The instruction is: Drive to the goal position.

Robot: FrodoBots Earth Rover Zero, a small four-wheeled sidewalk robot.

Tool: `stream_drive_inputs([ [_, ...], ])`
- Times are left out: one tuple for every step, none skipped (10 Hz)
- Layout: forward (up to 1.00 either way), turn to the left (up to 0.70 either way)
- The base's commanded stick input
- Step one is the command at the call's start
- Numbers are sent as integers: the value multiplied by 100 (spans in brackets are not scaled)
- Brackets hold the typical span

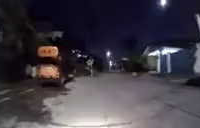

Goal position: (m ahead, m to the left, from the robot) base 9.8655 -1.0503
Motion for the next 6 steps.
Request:
stream_drive_inputs([
  [85, 4],
  [85, 4],
  [85, 4],
  [85, 4],
  [85, 4],
  [85, 4],
])
